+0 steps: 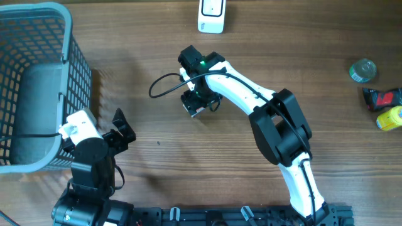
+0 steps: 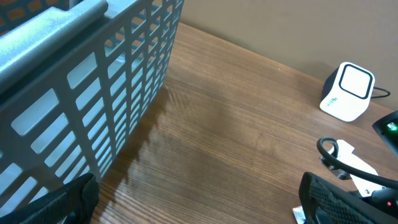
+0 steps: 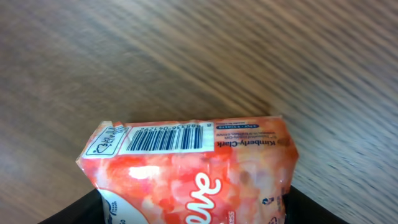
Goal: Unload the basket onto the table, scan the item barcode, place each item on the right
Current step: 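Lift the tissue pack and hold its barcode under the white scanner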
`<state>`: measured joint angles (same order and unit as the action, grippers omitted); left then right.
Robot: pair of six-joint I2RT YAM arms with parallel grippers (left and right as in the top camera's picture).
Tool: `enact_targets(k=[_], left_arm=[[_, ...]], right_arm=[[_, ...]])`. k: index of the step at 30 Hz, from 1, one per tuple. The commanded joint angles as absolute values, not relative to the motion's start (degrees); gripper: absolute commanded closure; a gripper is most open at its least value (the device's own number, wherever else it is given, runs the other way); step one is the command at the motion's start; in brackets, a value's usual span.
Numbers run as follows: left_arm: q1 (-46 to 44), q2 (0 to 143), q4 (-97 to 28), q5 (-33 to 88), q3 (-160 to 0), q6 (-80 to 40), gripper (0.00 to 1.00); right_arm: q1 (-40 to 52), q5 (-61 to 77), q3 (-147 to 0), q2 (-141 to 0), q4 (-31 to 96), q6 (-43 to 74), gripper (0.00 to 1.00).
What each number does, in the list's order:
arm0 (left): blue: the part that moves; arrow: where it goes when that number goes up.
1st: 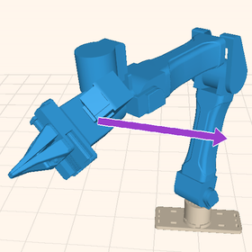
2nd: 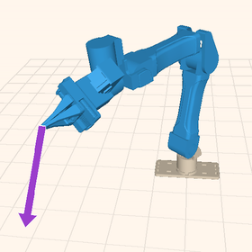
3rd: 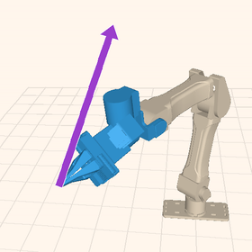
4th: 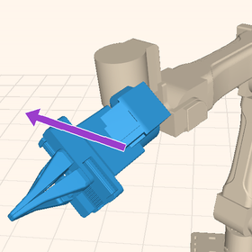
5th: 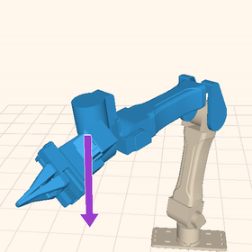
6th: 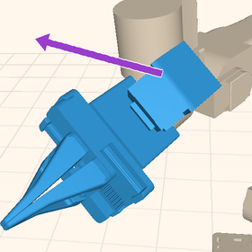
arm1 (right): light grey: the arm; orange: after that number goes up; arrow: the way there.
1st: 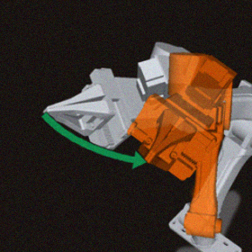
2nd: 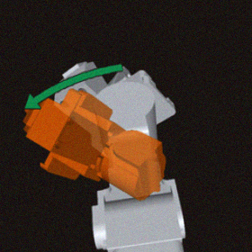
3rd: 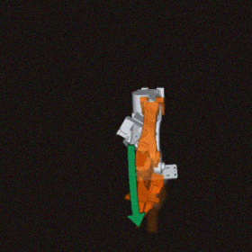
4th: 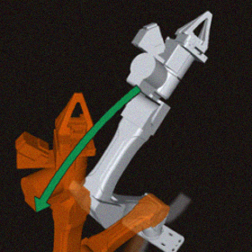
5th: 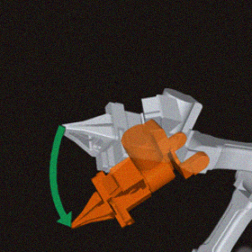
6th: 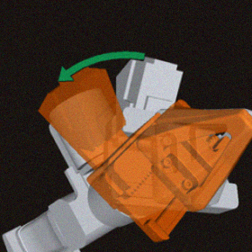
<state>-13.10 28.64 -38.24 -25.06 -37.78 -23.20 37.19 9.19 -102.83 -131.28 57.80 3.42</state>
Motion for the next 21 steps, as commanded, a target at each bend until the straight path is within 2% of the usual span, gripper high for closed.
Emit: enact_targets(k=[1,11,16,21], left_arm=[[-12.7,28.1,-38.2,-26.0,-38.0,-22.8,0.00],[-12.7,28.1,-38.2,-26.0,-38.0,-22.8,0.00],[-12.7,28.1,-38.3,-26.0,-38.0,-22.8,0.00],[-12.7,28.1,-38.3,-26.0,-38.0,-22.8,0.00]], right_arm=[[36.8,17.5,-102.6,-133.0,58.0,-3.3,0.32],[31.6,38.3,-102.6,-133.0,60.5,-19.4,0.35],[26.3,45.8,-102.6,-133.0,62.9,-31.2,0.34],[21.8,53.7,-102.6,-133.0,62.8,-38.1,0.33]])
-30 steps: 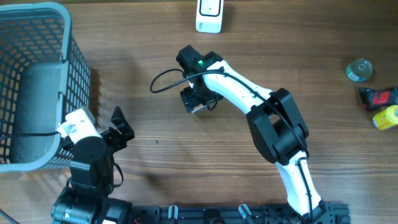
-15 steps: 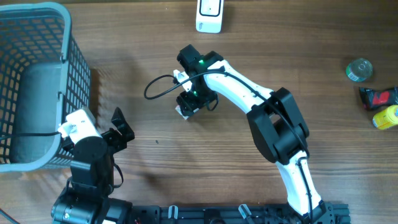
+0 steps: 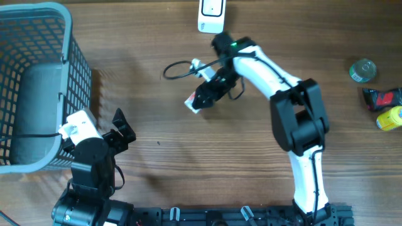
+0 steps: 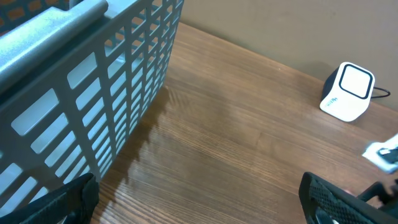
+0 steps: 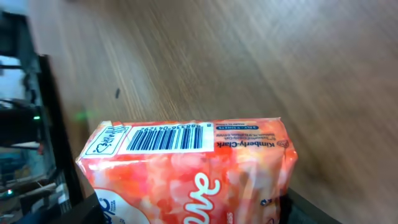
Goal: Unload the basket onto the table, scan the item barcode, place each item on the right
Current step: 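Lift the tissue pack and hold its barcode under the white scanner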
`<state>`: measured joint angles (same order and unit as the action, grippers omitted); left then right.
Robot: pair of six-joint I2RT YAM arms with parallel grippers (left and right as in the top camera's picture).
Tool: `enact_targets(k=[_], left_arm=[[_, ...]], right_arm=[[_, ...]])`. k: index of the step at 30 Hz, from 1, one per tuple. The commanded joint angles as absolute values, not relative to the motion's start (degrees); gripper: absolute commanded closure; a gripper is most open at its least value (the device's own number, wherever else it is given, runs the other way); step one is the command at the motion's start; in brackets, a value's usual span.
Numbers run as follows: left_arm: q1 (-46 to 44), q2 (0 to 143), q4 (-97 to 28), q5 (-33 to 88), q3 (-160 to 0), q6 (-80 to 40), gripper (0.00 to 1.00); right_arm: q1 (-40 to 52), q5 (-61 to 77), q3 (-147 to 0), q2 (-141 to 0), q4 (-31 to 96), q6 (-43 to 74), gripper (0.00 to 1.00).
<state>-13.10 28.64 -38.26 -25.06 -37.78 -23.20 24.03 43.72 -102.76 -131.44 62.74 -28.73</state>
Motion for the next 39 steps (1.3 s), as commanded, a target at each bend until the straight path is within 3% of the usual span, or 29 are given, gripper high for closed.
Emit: enact_targets(k=[1,10,17,29,34,39], left_arm=[[-12.7,28.1,-38.2,-26.0,-38.0,-22.8,0.00],[-12.7,28.1,-38.2,-26.0,-38.0,-22.8,0.00],[-12.7,28.1,-38.2,-26.0,-38.0,-22.8,0.00],[-12.7,28.1,-39.0,-23.8,-38.0,-22.8,0.00],[-12.7,28.1,-39.9,-23.9,-38.0,-22.7,0.00],[-12.7,28.1,-40.3,-23.8,-38.0,-22.7,0.00]], right_arm=[[21.1,56.1,-102.6,-133.0,62.7,-39.9,0.33],[16.7,69.8,-103.0,-133.0,57.8,-53.6,0.25],[16.7,70.0,-105.7,-132.9,52.2,-58.7,0.28],[16.7,76.4,-115.1,-132.9,38.3,-57.5,0.27],[16.7,81.0,-117.1,-132.5,37.6,-55.3,0.22],[16.7,82.3,-117.1,-129.9,36.5,-54.8,0.23]])
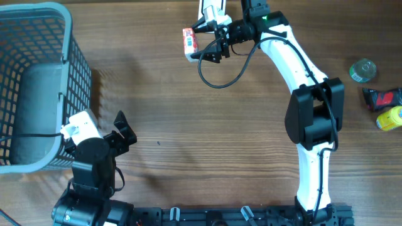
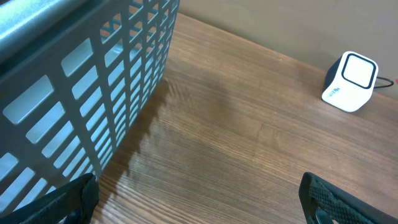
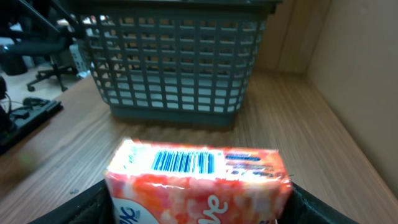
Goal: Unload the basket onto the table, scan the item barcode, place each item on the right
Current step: 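Lift the tissue pack and hold its barcode under the white scanner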
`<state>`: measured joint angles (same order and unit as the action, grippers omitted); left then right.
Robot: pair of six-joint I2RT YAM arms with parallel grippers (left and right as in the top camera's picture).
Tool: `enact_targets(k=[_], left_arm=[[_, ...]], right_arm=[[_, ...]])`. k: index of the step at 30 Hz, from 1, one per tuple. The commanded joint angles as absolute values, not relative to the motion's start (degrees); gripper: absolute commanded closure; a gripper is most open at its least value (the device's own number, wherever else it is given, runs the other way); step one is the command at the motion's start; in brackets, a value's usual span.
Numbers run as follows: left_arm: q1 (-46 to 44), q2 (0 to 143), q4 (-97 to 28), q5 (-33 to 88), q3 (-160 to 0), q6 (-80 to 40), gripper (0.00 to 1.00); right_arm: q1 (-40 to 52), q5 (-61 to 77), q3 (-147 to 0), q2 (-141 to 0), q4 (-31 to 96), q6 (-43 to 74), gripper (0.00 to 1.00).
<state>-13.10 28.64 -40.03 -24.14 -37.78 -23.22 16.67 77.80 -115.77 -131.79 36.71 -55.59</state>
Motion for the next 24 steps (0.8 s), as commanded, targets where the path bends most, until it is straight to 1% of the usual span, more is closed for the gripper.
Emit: enact_targets(k=[1,3,7,10,13,15,24], left_arm=[[-12.7,28.1,-40.4,-23.9,-38.0,-22.7,0.00],[-12.7,28.1,-40.4,-23.9,-38.0,-22.7,0.00],[-12.7,28.1,-40.4,-23.9,-38.0,-22.7,0.00],[-12.7,28.1,-40.4,-23.9,-38.0,-22.7,0.00],[-12.7,28.1,-40.4,-23.9,-38.0,-22.7,0.00],[-12.7,28.1,-40.4,-23.9,-38.0,-22.8,0.00],[-12.7,28.1,-40.4,-23.9,-38.0,-22.8,0.00]], right_arm=[[16.8,82.3,-117.1,-129.3,36.5,-54.1,0.22],[16.8,81.8,-117.1,-128.4,36.8,-53.8,0.21],[16.8,78.8,-117.1,-127.9,36.9,-53.5,0.30],[16.8,78.7,-117.1,-127.9,38.2,-53.6,0.32],[16.8,77.2,-117.1,-127.9,38.6,-53.8,0.38],[16.8,75.3,-117.1,-127.9,39.2,-53.8,0.39],[16.8,72.4,-117.1,-127.9,41.2,-53.9,0.38]])
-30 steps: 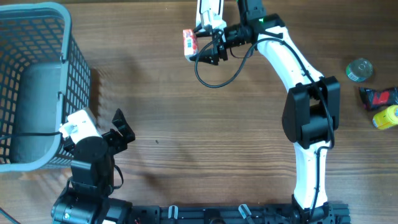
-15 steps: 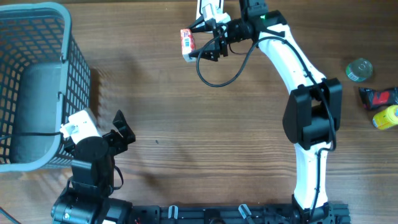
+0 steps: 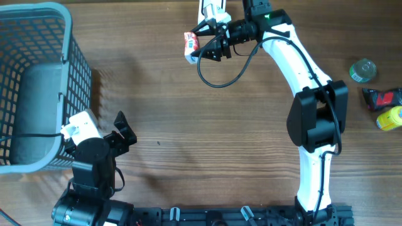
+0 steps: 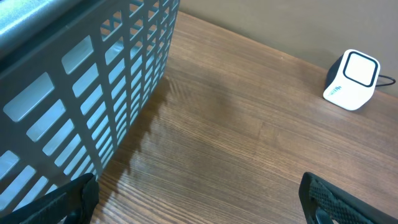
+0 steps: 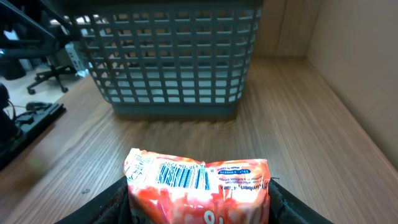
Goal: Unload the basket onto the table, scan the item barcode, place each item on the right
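Note:
An orange-and-white tissue pack [image 3: 190, 44] hangs above the far middle of the table, with my right gripper [image 3: 202, 43] shut on it. In the right wrist view the pack [image 5: 199, 190] shows its barcode [image 5: 180, 176] on the upper face, pointing toward the basket. The white scanner [image 3: 212, 9] stands at the far edge, just right of the pack; its square window [image 4: 360, 67] shows in the left wrist view. My left gripper [image 3: 120, 133] rests at the near left, open, with only bare wood between its fingers [image 4: 339, 199].
A grey mesh basket [image 3: 69, 75] with a dark grey lining fills the left side. A black cable [image 3: 220, 69] loops below the right wrist. At the right edge lie a grey round can [image 3: 363, 70], a red-and-black item [image 3: 382, 98] and a yellow item [image 3: 389, 118].
The right arm has barely shifted beside the scanner. In the right wrist view the pack now looks narrower and more crumpled between the fingers, with its barcode tilted. The left arm has not moved.
My right gripper held the pack low over the table's middle. Then it was farther back, closer to the scanner. Then it was raised at the far edge left of the scanner, facing the basket, where it remains. The left arm stayed put.

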`<state>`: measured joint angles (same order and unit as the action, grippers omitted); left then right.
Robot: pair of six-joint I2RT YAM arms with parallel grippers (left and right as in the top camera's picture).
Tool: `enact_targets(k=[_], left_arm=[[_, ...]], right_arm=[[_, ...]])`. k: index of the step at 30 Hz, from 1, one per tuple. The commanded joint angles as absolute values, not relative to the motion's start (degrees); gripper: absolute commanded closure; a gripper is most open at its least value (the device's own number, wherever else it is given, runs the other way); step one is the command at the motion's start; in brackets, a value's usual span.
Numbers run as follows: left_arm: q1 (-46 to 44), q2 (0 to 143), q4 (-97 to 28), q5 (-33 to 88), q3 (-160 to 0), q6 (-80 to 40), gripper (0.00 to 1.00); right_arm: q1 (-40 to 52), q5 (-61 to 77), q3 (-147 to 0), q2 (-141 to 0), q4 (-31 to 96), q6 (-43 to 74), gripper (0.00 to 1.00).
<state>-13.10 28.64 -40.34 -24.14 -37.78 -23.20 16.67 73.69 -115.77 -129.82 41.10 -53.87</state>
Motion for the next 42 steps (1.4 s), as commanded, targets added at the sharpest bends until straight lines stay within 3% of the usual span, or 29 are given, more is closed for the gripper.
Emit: enact_targets(k=[1,4,6,18,27,33,39,42], left_arm=[[-12.7,28.1,-40.4,-23.9,-38.0,-22.7,0.00],[-12.7,28.1,-40.4,-23.9,-38.0,-22.8,0.00],[-12.7,28.1,-40.4,-23.9,-38.0,-22.8,0.00],[-12.7,28.1,-40.4,-23.8,-38.0,-22.8,0.00],[-12.7,28.1,-40.4,-23.8,-38.0,-22.8,0.00],[-12.7,28.1,-41.7,-23.7,-38.0,-23.0,0.00],[-12.7,28.1,-41.9,-23.4,-37.9,-23.0,0.00],[-12.7,28.1,-41.9,-23.4,-37.9,-23.0,0.00]], right_arm=[[16.8,72.4,-117.1,-127.9,41.2,-53.9,0.38],[16.8,70.8,-117.1,-127.9,41.2,-53.9,0.38],[16.9,62.6,-117.1,-127.9,41.0,-52.1,0.42],[16.8,31.7,-117.1,-127.9,42.4,-27.8,0.31],[16.9,31.5,-117.1,-127.9,50.6,-8.9,0.26],[16.9,31.1,-117.1,-127.9,53.9,-8.3,0.24],[16.9,20.5,-117.1,-127.9,54.3,-7.9,0.12],[16.9,15.6,-117.1,-127.9,55.9,-7.6,0.00]])
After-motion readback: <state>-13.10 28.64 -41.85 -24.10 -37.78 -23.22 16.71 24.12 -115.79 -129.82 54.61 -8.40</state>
